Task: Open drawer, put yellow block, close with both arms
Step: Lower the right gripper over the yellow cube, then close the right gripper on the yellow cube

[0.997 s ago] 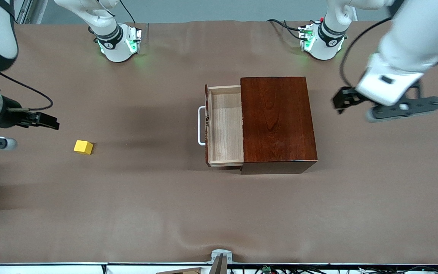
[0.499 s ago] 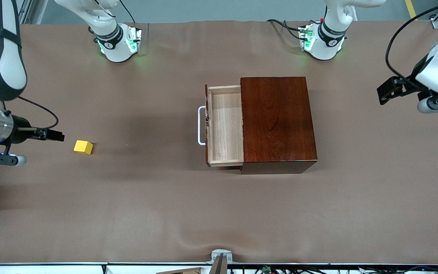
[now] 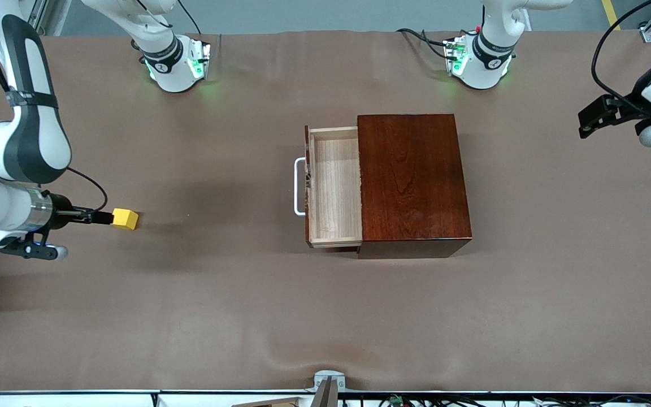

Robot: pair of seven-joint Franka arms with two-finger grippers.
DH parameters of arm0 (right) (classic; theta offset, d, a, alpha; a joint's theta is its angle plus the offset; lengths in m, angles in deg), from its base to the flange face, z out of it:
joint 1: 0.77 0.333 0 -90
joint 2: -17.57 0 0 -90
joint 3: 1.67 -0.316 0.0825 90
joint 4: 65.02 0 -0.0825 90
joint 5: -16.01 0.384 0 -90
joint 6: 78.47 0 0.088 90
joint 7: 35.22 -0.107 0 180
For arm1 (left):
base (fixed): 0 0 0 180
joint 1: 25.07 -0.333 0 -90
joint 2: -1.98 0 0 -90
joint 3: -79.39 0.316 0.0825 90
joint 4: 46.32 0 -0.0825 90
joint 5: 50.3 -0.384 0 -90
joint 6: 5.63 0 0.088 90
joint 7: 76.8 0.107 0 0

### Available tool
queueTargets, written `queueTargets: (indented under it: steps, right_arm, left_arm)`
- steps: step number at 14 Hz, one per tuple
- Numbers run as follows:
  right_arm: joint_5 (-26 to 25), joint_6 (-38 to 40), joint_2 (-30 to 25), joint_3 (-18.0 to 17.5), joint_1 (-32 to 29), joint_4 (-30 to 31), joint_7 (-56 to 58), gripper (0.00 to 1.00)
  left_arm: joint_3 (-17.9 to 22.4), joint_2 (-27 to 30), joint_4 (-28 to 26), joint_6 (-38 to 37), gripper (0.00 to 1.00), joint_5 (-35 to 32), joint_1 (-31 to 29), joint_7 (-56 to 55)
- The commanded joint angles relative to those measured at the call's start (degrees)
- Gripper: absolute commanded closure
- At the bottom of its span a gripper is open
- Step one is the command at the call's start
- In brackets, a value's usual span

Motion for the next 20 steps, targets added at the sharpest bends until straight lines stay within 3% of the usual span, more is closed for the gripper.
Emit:
queueTargets:
  steps: [1,14,20]
  right_arm:
    - [-0.51,-1.38,-1.35,-0.74,-1.74,3.06,-0.39,0.0]
    - [-3.85,-21.41,-1.26,-0.74,-2.98,18.79,0.4,0.0]
    - [-5.69,-25.99,1.81,-0.74,-5.17,19.24,0.49,0.0]
  left_arm:
    - [-1.22,3.47,-3.76,1.3,0.0,2.27,-0.95,0.83]
    - [-2.1,3.04,-2.8,0.33,0.0,2.37,-0.69,0.12]
    - [-2.1,3.12,-2.8,0.51,0.0,2.37,-0.6,0.12]
